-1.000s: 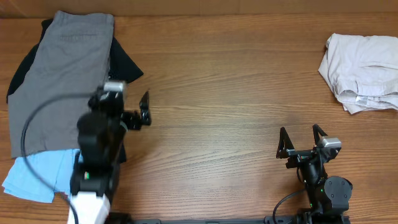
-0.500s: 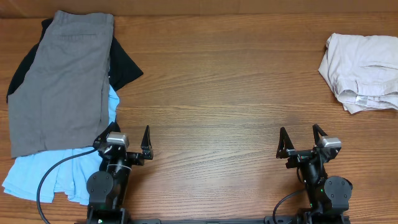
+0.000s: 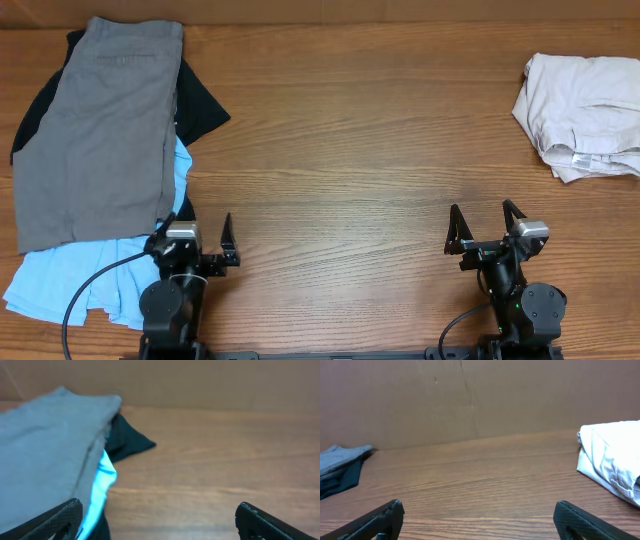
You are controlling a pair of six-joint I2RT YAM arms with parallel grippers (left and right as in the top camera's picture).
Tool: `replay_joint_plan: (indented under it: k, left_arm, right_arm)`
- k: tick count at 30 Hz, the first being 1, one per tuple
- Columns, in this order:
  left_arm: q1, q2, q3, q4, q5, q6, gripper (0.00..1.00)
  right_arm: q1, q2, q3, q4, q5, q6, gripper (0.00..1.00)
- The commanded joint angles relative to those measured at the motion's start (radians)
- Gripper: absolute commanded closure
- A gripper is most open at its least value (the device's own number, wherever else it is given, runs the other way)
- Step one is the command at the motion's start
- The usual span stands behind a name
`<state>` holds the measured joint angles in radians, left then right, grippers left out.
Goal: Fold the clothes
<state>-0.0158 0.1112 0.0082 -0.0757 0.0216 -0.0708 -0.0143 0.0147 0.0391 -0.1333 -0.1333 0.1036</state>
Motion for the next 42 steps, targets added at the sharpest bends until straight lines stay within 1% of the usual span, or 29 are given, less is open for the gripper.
replay_joint_plan:
  k: [1, 5, 11, 42]
  left_arm:
    - [0.024, -0.054, -0.003, -0.002, -0.006, -0.001, 0.00]
    - [0.040, -0.108, -0.003, 0.010, -0.006, 0.000, 0.00]
    - [0.071, -0.108, -0.003, -0.001, -0.006, 0.000, 0.00]
    - [0.071, -0.107, -0.003, -0.001, -0.006, 0.000, 0.00]
  right_arm:
    - [-0.005, -0.012, -0.006, 0.005, 0.000, -0.006, 0.00]
    - [-0.005, -0.012, -0.006, 0.005, 0.000, -0.006, 0.00]
    - [-0.005, -0.012, -0.006, 0.005, 0.000, -0.006, 0.00]
    - [-0.005, -0.012, -0.006, 0.005, 0.000, -0.006, 0.00]
